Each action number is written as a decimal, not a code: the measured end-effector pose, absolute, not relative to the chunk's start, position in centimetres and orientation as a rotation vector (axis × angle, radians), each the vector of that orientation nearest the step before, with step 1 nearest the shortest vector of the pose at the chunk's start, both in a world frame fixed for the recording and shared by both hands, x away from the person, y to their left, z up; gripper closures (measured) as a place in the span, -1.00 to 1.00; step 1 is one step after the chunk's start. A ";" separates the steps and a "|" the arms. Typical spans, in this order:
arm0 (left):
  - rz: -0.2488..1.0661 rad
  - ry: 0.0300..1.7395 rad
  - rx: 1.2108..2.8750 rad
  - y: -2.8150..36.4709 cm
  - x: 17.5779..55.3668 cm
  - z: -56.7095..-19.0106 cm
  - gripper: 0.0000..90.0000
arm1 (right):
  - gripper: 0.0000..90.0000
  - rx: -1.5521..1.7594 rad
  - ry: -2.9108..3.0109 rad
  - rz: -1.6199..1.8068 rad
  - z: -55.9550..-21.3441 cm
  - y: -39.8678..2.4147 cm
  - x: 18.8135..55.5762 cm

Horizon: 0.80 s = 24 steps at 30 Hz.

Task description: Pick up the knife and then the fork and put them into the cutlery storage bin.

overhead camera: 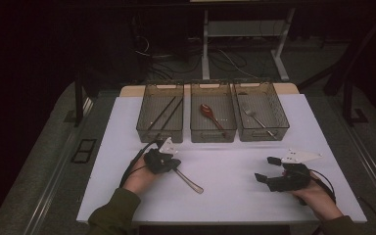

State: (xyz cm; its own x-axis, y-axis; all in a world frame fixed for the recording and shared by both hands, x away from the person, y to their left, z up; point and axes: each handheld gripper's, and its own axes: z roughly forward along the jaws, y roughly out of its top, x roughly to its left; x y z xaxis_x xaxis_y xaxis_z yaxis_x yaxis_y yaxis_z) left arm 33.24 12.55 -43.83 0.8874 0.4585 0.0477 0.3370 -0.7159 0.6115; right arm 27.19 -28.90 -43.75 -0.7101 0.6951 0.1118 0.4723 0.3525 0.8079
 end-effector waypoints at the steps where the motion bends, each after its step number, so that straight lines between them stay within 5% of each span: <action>1: 0.252 0.572 2.439 12.9 32.9 -43.8 0.98 | -0.59 1.043 2.365 1.285 -43.8 -28.9 27.2; 15: 0.120 0.465 2.380 16.1 28.3 -43.2 0.97 | -0.59 1.043 2.365 1.289 -43.7 -28.9 27.3; 20: 0.093 0.346 2.338 15.5 28.1 -43.0 0.59 | -0.59 1.048 2.362 1.297 -43.7 -29.0 27.3; 24: 0.060 0.293 2.375 14.8 28.2 -43.8 0.55 | -0.59 1.041 2.369 1.294 -43.8 -29.0 27.4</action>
State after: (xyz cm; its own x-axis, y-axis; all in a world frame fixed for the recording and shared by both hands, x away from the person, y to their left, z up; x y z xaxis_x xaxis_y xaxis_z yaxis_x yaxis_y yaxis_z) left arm 28.18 14.81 -43.83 0.9729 0.2275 -0.0403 0.1935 -0.7071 0.6802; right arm 27.36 -28.96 -43.75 -0.7143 0.6901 0.1160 0.4704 0.3508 0.8097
